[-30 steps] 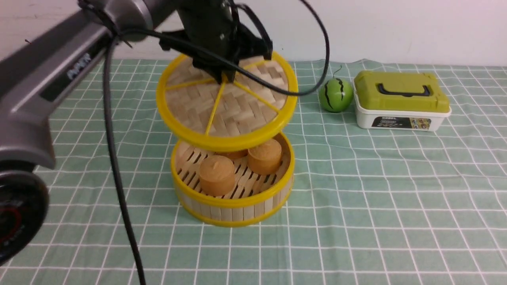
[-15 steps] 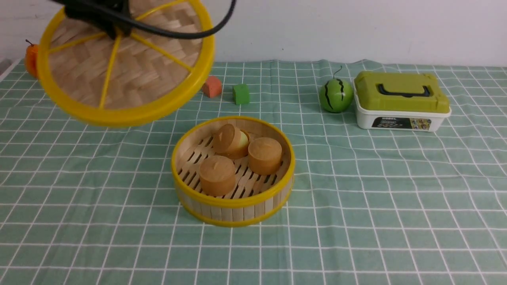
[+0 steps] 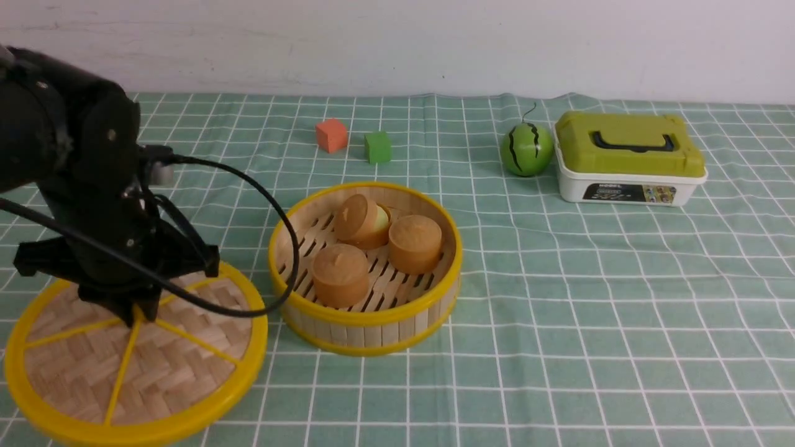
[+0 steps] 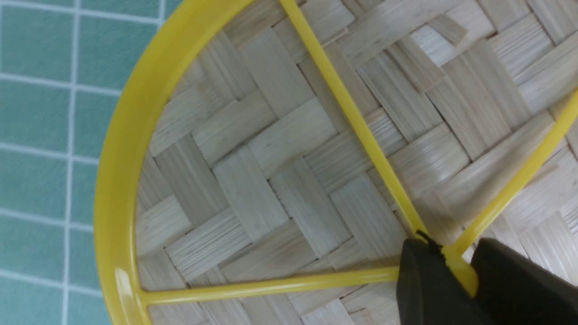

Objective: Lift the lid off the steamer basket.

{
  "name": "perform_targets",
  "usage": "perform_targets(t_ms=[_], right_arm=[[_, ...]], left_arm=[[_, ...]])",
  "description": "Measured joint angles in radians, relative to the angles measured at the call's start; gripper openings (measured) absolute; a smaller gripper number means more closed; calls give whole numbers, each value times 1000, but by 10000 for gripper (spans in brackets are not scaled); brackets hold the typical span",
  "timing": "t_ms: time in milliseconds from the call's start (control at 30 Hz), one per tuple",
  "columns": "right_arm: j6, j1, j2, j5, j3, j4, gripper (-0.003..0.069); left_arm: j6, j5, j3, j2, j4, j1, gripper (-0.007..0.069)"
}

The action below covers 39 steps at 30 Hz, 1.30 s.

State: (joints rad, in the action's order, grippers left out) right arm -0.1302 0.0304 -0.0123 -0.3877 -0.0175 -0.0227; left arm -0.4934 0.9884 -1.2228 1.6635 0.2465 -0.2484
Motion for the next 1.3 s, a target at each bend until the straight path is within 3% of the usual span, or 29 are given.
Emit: perform_targets(t_ms=[300, 533, 700, 800, 867, 1100, 1300], right_arm=[[0, 0, 0, 0, 0, 0, 242], [0, 0, 0, 0, 0, 0, 242], [0, 0, 0, 0, 0, 0, 242], [0, 0, 0, 0, 0, 0, 242], [0, 0, 0, 0, 0, 0, 242], [0, 0, 0, 0, 0, 0, 242], [0, 0, 0, 0, 0, 0, 242]], left_arm=[[-129, -101, 2, 100, 66, 0, 145], [-183, -85, -6, 104, 113, 0, 342], [-107, 44, -69, 87, 91, 0, 388], [10, 154, -122, 58, 42, 0, 363], [98, 209, -154, 19, -26, 0, 278], [140, 227, -111, -177, -146, 0, -4], [157, 230, 14, -516, -167, 0, -13]])
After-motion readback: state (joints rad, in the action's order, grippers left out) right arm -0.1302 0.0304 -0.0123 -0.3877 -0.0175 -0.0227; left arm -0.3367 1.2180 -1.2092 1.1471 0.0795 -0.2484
